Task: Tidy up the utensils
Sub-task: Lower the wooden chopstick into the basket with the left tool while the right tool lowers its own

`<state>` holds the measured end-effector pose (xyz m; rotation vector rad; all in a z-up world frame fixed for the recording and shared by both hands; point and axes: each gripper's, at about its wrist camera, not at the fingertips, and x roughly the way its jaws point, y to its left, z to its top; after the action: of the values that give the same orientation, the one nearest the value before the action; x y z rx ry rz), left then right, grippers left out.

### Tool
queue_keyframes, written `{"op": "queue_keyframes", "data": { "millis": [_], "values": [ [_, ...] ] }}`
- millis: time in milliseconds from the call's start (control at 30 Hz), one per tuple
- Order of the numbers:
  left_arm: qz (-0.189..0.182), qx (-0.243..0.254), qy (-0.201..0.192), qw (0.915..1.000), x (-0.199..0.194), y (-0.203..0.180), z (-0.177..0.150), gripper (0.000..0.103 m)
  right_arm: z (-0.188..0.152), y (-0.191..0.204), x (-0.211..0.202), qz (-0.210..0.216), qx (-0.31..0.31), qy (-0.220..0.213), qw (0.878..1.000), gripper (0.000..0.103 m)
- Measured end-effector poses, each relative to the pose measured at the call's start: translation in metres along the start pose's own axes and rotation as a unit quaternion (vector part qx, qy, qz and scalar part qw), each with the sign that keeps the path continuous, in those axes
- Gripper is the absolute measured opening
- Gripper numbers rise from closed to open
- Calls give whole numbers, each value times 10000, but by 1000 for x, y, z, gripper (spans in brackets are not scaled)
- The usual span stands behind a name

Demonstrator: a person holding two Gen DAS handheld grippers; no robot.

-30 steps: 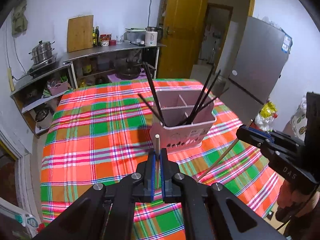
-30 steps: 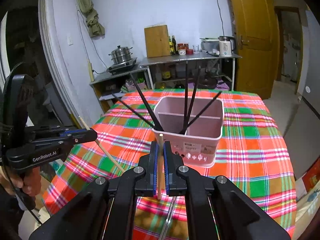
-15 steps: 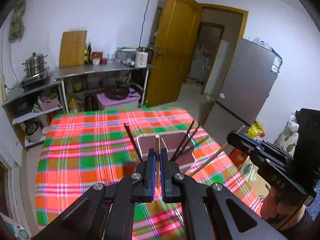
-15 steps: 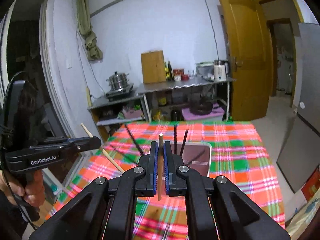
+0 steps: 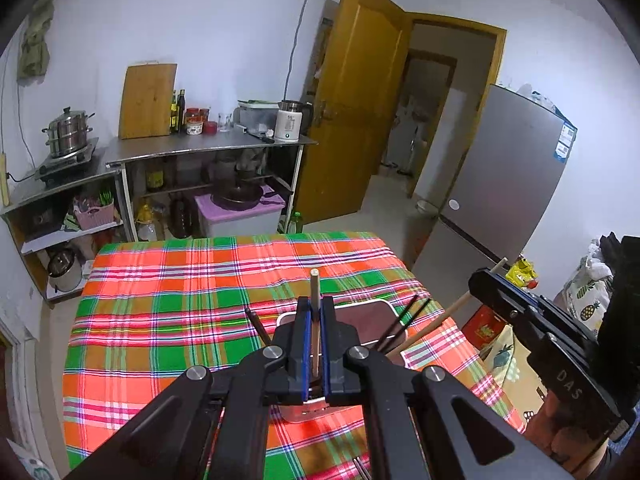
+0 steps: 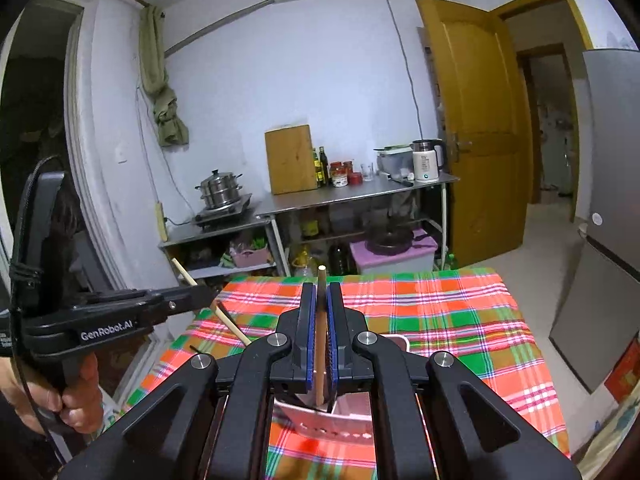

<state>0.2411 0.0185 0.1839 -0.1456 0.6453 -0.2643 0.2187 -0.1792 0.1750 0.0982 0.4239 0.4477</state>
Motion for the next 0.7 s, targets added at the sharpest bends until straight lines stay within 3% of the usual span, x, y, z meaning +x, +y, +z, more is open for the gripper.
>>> {"op": "queue_keyframes", "data": {
  "millis": [300, 700],
  "values": [
    [79, -66, 192, 9998, 37, 14, -8, 4, -10, -1, 22, -36, -33, 34, 10000, 5],
    [69, -7, 414, 9991, 62, 20, -27, 4, -39, -5, 49, -75, -77, 517, 9986, 5]
  ]
}}
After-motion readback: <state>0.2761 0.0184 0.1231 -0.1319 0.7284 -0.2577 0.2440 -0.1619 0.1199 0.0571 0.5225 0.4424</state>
